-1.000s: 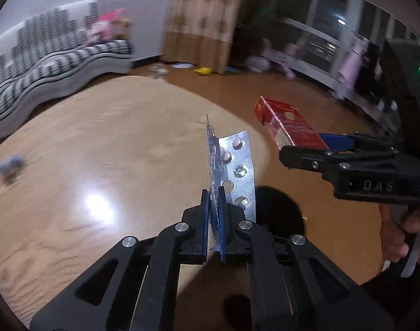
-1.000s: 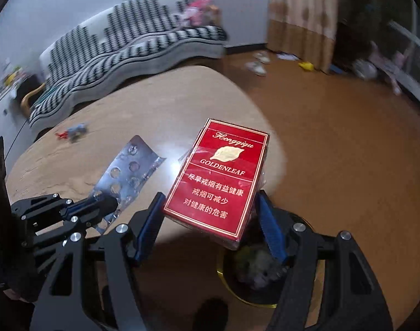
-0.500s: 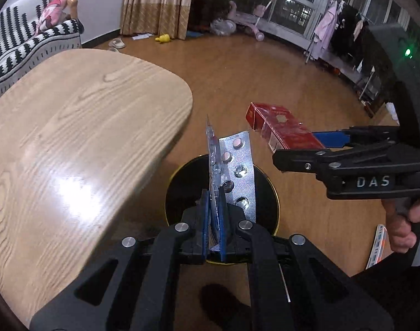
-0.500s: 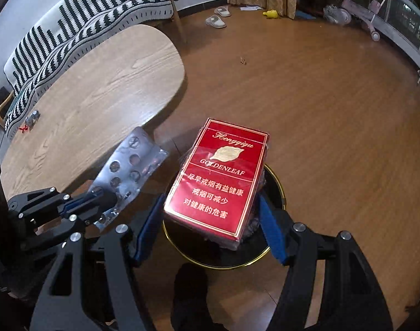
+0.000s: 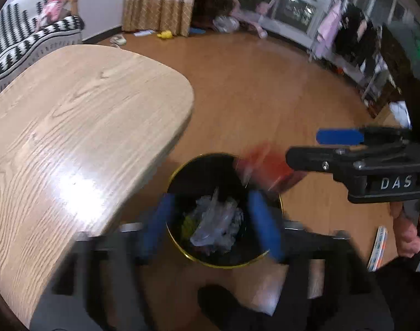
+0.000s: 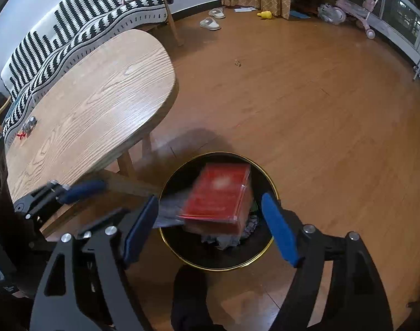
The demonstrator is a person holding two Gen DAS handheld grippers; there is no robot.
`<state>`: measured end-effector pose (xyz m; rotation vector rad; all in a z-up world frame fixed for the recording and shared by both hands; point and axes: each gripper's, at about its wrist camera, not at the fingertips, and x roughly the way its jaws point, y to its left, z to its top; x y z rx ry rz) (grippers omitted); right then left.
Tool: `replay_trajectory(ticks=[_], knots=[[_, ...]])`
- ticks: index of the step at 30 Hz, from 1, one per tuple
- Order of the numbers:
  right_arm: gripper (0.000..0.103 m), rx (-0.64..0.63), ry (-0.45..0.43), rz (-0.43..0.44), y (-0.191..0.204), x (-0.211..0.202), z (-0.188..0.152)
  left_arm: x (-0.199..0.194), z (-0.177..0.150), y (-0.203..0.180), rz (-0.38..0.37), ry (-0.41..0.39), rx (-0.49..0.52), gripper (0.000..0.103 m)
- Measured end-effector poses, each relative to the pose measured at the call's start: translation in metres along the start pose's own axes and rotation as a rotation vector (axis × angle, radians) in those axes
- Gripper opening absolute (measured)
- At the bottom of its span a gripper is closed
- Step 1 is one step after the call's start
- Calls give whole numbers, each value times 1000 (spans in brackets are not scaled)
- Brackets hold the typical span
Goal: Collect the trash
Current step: 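Return both open tools to the table above the ribbon and foil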
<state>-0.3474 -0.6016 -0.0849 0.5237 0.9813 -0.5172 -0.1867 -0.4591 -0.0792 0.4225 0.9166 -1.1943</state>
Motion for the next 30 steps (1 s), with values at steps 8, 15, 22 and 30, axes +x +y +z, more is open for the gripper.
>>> replay_trajectory(ticks=[8,15,22,30], knots=[[76,-22,-5,12,11,-1,1,-12,-1,9,11,-18,-18,64],[80,-78,-40,39,54,-2,21,-47,2,44,70,-72,-67,77],[82,-207,-113,106,154,-1,53,-115,-10,143,232,-163,-230,81],[82,-378,-153,190,294,19,76,-195,-57,267,439,-207,-440,82]])
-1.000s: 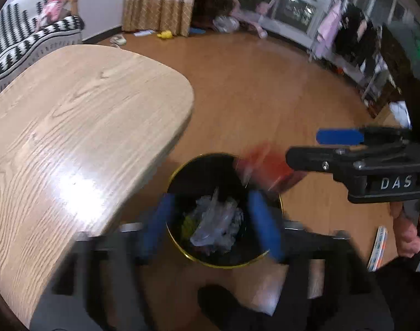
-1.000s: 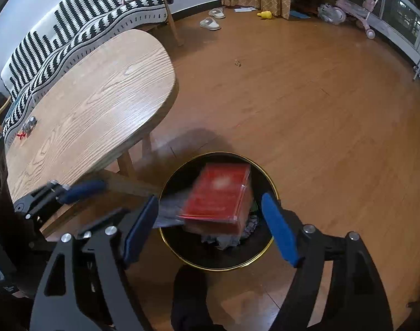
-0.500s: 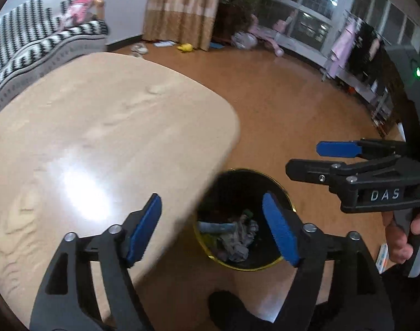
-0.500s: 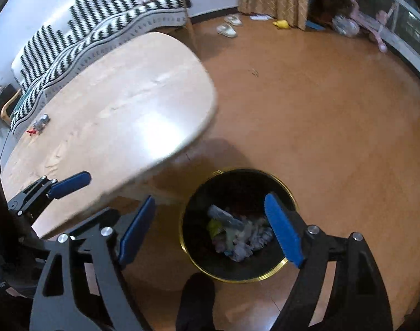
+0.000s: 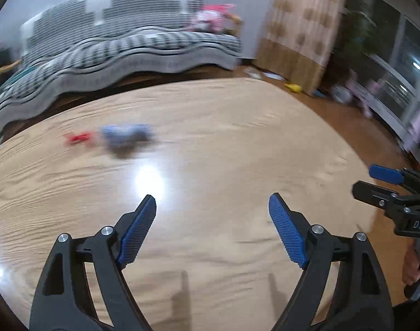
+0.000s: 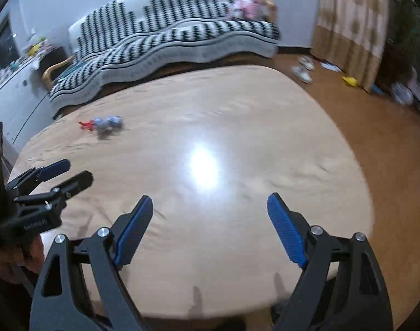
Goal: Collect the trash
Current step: 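Return both open tools to the table above the ribbon and foil, then grasp the red ribbon with left tool while right tool grasps the crumpled foil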
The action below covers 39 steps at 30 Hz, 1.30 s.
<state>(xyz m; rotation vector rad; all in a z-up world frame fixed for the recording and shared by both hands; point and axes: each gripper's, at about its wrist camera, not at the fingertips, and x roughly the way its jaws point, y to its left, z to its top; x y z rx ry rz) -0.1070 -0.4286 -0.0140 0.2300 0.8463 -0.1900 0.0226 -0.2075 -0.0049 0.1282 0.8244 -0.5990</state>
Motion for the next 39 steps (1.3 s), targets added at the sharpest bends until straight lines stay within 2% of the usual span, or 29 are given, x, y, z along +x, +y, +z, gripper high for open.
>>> replay_trajectory(ticks=[7,11,17,23,24,26,29,39], knots=[[83,-94,19,90,103,70,54,-9,13,110,143,-30,-165,86],[83,-121,41,112,146,121,85,14,27,159,222,-28,-232,87],[83,-176,84,131,190,187,111,47,33,208,262,9,-308,87],[83,-195,122,174,210,230,128,68,46,217,269,9,-312,87],[80,-208,121,177,213,234,129,70,47,217,263,10,-320,87],[51,-232,126,176,216,238,129,75,51,217,250,8,-350,87],[40,-222,124,208,210,235,130,84,58,210,267,11,-326,87],[39,-213,110,186,172,202,119,127,75,180,342,70,-252,89]])
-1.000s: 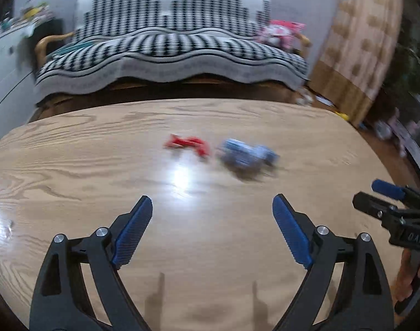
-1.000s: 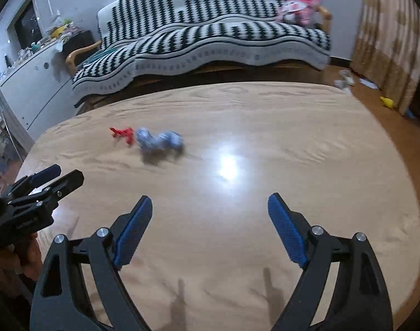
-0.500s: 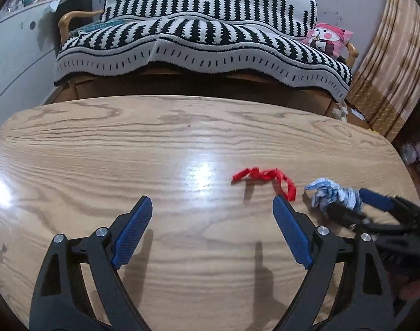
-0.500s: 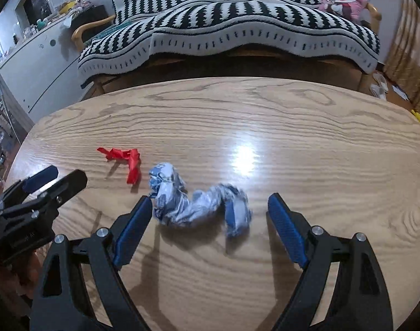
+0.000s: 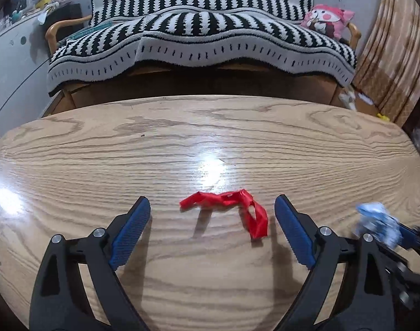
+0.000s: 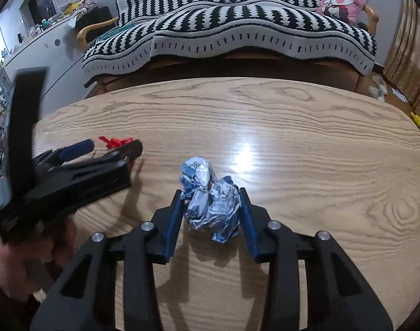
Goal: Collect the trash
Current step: 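Grasp the red ribbon with left tool while right tool grasps the crumpled foil, then carry the ribbon and foil over the bin and open both tools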
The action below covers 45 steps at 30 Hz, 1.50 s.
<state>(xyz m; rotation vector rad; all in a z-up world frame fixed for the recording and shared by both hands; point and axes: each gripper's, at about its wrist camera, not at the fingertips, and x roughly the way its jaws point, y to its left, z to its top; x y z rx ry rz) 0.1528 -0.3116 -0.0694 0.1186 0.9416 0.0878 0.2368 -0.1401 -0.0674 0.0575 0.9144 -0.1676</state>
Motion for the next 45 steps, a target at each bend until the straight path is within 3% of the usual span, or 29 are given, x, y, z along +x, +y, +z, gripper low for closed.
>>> replay_trajectory(ticks=[2,4,6,11,17,21,27,33,40,45], knots=[[39,-1,1,-7,-4,-5,-5,5,0,-1,5,9,-4,88],[39,1,1,-15,-8,-12,-11,5,-1,-3,25,6,8,79],[39,6,-4,-25,-14,-21,-17,1,-2,-6,30,-8,25,54],[39,38,-15,-44,-32,-53,-39,-10,-12,-13,31,-10,60,34],[39,77,-31,-104,-52,-110,-86,-54,-38,-33,-37,-17,91,32],[39,123,-54,-150,-70,-159,-125,-107,-59,-67,-131,-44,124,32],[39,228,-111,-230,-114,-240,-195,-179,-116,-155,-310,-89,274,32],[39,398,-150,-320,-180,-307,-280,-228,-198,-254,-492,-96,491,32],[40,522,-102,-374,-230,-331,-350,-253,-275,-342,-671,-63,669,32],[40,569,-47,-385,-259,-327,-380,-240,-301,-370,-701,-18,741,32]])
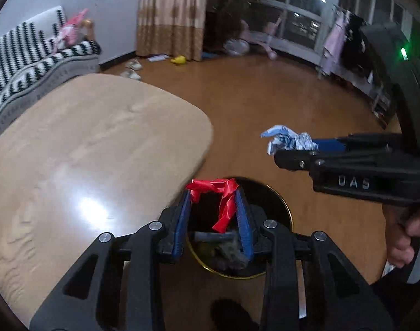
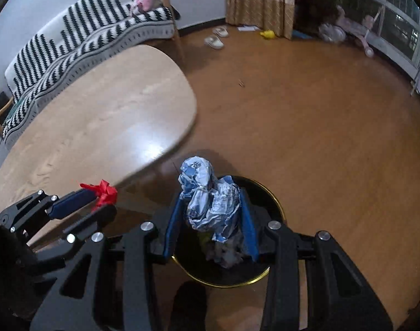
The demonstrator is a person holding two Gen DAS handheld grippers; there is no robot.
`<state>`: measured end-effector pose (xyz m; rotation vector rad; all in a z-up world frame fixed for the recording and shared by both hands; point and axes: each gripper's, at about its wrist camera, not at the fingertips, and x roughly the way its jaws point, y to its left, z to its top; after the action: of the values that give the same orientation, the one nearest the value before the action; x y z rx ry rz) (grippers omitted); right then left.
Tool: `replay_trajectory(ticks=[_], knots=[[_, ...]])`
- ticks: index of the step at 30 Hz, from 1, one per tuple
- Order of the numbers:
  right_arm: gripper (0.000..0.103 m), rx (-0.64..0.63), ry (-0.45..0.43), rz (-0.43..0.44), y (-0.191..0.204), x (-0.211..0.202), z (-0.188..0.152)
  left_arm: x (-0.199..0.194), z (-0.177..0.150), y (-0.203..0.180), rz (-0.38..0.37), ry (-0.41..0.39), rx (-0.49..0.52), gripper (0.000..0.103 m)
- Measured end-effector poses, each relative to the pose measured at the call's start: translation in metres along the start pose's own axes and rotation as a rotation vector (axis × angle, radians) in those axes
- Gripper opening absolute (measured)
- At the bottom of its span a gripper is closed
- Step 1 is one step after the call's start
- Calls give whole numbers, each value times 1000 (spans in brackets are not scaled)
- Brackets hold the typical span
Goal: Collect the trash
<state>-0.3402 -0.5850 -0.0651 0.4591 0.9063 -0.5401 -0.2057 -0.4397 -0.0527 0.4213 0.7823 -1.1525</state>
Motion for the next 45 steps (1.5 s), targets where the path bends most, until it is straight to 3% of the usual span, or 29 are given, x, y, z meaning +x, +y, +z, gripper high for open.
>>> replay_trajectory(ticks=[6,19,22,24,25,26,27,34,40,45], knots=[[40,6,46,-5,-9,18,-1,28,-6,-9,-25,59,14,32],[40,7,68,-12,-12,29,1,52,-5,-8,-55,90,-10,34],[43,11,74,-15,-15,31,0,54,-6,-10,-75,97,-8,40],[49,8,74,-26,-14,31,-1,57,-6,-11,-90,101,-4,52],[58,8,73,-31,-13,32,0,59,-6,-13,-91,109,0,55],[62,11,73,-35,-13,32,-1,60,-6,-13,-88,115,1,65],[63,17,71,-37,-15,33,-1,60,-6,-13,-85,115,2,69],[69,28,60,-36,-14,30,2,51,-5,-9,-76,94,14,73],[77,-18,3,-12,22,17,24,1,3,23,-23,11,-9,89],[84,-96,-64,37,86,12,53,-49,-5,85,151,-13,-62,91]])
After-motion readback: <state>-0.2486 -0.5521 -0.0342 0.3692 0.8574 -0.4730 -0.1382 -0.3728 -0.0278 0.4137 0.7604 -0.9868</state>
